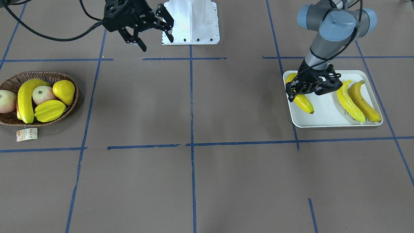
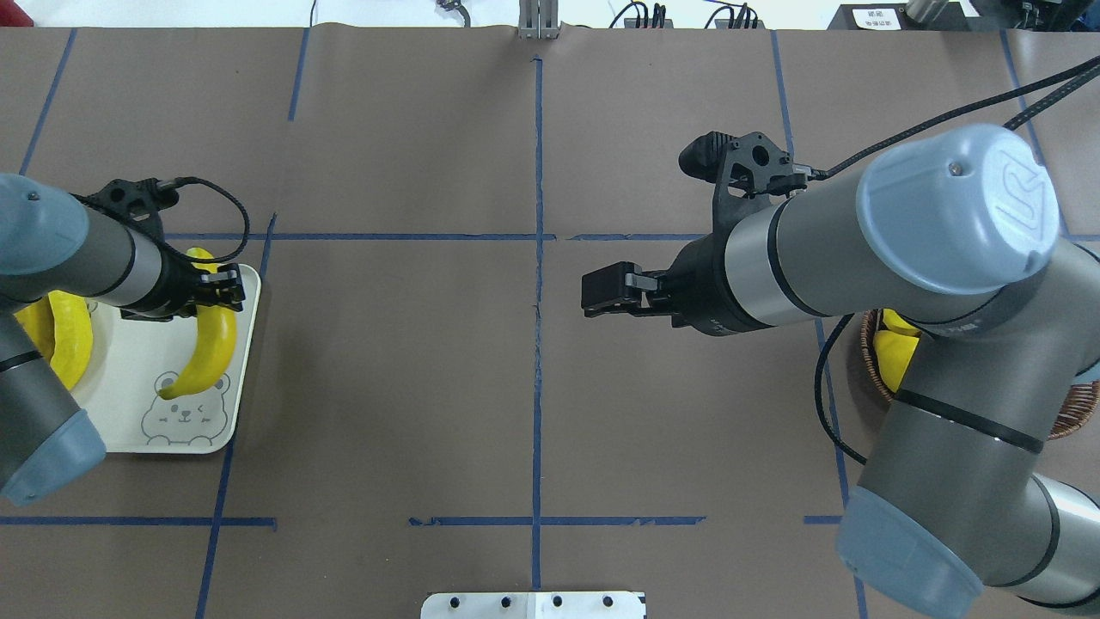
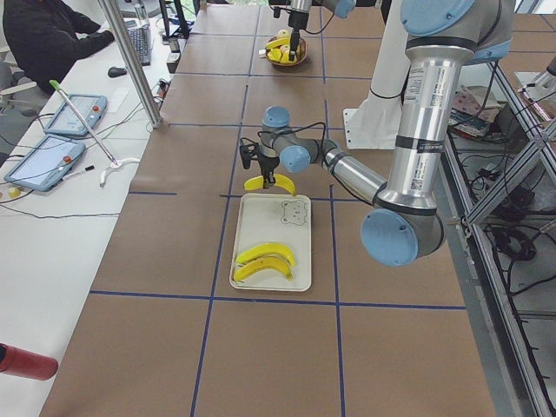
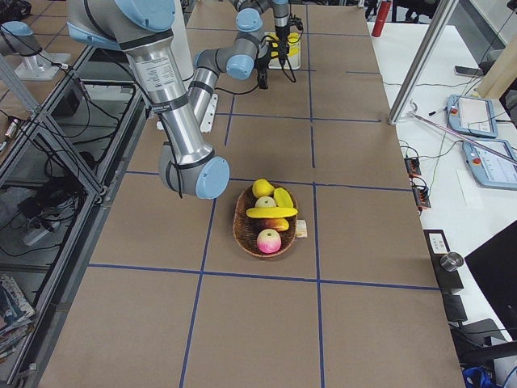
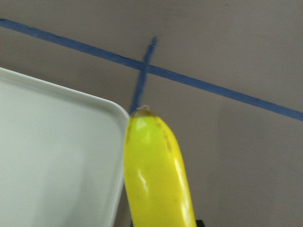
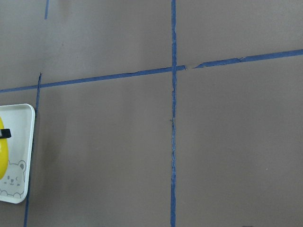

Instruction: Transfer all bananas from basket to plate

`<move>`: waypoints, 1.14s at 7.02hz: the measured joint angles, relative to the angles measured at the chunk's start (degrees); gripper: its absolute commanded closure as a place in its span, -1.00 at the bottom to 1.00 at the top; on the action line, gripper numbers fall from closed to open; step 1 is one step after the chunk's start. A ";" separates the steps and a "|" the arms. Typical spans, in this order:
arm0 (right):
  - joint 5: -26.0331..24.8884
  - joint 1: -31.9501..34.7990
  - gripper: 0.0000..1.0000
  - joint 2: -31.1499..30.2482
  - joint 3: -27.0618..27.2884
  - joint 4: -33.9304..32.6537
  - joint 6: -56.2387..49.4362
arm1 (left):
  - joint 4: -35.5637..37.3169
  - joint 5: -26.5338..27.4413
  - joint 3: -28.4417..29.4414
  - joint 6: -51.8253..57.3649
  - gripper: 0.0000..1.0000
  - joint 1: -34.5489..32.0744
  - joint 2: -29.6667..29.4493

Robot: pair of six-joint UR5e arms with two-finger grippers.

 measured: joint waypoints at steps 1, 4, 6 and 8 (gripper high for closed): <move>-0.02 0.00 -1.00 -0.05 -0.01 0.00 0.00 | -0.01 0.80 0.42 1.64 1.00 -0.56 2.15; -0.09 0.05 -1.00 -0.39 0.15 0.00 0.00 | -0.05 3.85 3.28 2.85 -0.93 -1.02 4.33; -0.06 0.22 -1.00 -0.89 0.38 0.00 0.00 | -0.47 5.10 4.14 2.81 -1.00 -1.06 4.60; 0.23 0.83 -1.00 -3.91 2.34 0.00 -0.22 | -1.69 5.94 2.46 4.73 -1.00 -1.10 4.70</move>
